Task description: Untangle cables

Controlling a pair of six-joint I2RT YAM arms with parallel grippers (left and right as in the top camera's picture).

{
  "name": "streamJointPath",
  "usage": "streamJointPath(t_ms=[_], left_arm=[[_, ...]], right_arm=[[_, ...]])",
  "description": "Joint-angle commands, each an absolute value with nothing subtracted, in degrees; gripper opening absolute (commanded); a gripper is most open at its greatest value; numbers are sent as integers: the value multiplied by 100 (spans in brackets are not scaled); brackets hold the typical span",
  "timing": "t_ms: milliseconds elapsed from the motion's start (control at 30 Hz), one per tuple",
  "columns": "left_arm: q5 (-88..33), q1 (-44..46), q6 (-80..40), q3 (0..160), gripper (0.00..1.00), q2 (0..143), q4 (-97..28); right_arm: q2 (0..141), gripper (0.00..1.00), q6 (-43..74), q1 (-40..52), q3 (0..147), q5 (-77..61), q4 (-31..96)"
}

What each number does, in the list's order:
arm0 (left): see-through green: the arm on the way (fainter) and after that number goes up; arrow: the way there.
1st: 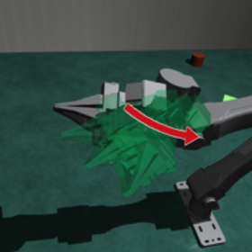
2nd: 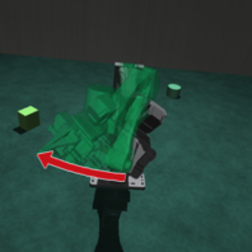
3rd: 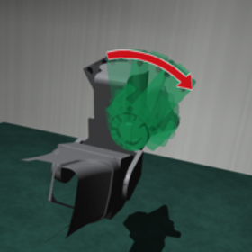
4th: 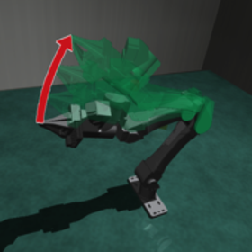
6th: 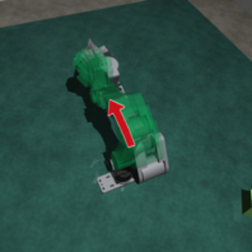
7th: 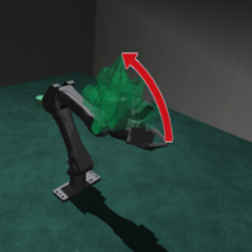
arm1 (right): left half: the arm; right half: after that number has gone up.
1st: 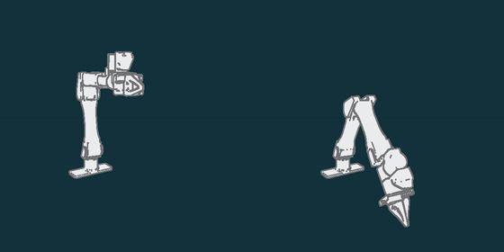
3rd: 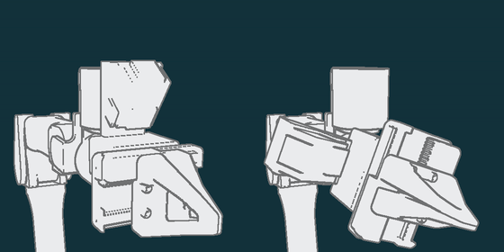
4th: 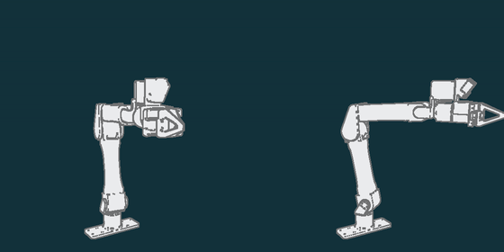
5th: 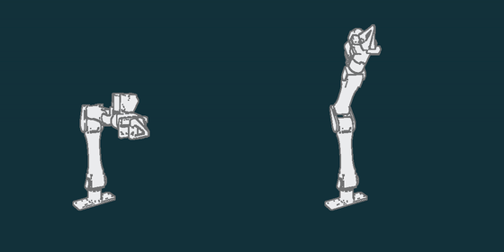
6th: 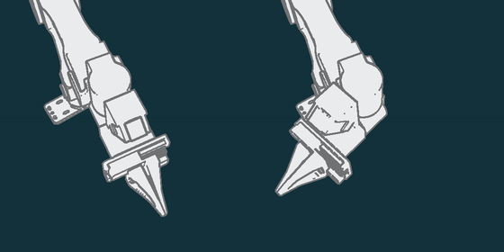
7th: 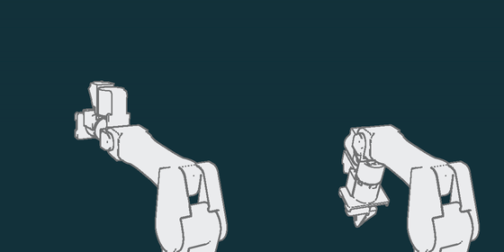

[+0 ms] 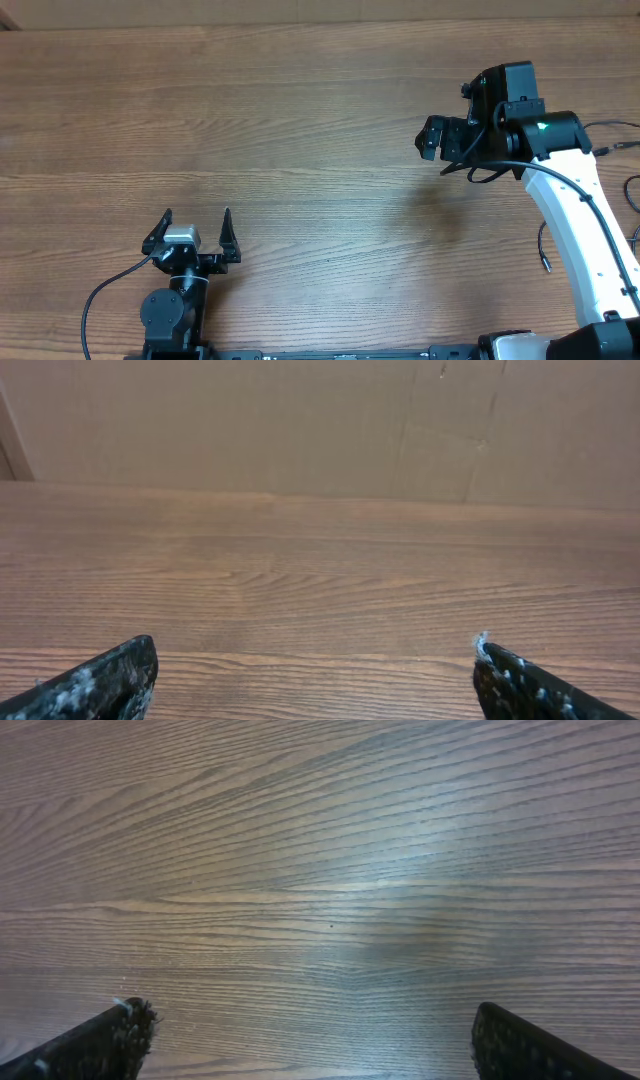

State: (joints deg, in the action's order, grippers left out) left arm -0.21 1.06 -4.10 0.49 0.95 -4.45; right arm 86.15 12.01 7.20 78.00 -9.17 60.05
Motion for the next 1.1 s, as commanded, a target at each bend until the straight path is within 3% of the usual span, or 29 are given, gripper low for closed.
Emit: streamJointPath(t_ms=[0, 767, 967, 1067], left_arm=[[-1, 117, -384, 27, 100, 25, -447], [-3, 117, -384, 27, 100, 25, -447], [-3, 117, -384, 27, 100, 25, -447], [-1, 117, -384, 27, 100, 25, -447]], right_arm=[[8593, 100, 1234, 711, 7883, -910, 5990], [8420, 100, 1184, 696, 7872, -692, 5874], [7356, 100, 1170, 696, 7387, -561, 4254], [6783, 100, 1168, 696, 6584, -561, 2738]])
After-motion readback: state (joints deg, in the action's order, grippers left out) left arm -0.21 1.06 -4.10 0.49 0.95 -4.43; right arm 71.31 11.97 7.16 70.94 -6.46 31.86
